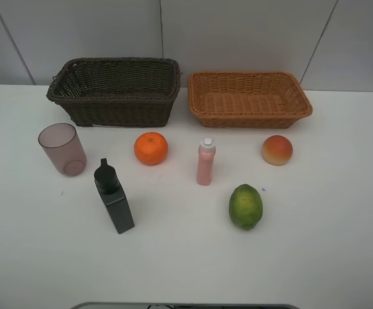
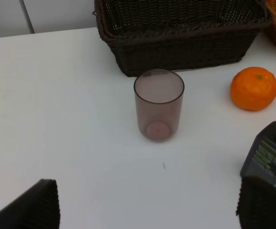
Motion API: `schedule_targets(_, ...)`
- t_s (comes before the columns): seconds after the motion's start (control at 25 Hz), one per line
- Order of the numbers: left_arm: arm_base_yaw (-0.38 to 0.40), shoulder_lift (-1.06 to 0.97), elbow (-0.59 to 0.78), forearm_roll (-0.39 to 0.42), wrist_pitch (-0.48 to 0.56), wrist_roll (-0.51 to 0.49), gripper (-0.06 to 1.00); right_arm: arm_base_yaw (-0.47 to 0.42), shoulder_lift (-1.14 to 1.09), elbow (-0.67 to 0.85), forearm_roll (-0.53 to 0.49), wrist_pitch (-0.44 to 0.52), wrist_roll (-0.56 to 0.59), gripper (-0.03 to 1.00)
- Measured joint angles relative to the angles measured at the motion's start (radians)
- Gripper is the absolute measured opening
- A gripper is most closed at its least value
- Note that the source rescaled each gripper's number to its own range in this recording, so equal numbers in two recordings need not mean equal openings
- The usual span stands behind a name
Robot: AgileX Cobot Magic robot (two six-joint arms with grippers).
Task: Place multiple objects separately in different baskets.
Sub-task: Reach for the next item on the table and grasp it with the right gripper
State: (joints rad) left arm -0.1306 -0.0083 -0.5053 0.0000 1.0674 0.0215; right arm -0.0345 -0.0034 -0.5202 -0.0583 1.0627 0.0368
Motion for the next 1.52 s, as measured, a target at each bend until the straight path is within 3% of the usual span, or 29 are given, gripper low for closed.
schedule_targets(1.52, 0.000, 0.000, 0.000, 0.000, 0.000, 0.000, 0.96, 0.000, 0.000, 0.000, 0.000, 0.000, 0.000, 0.88)
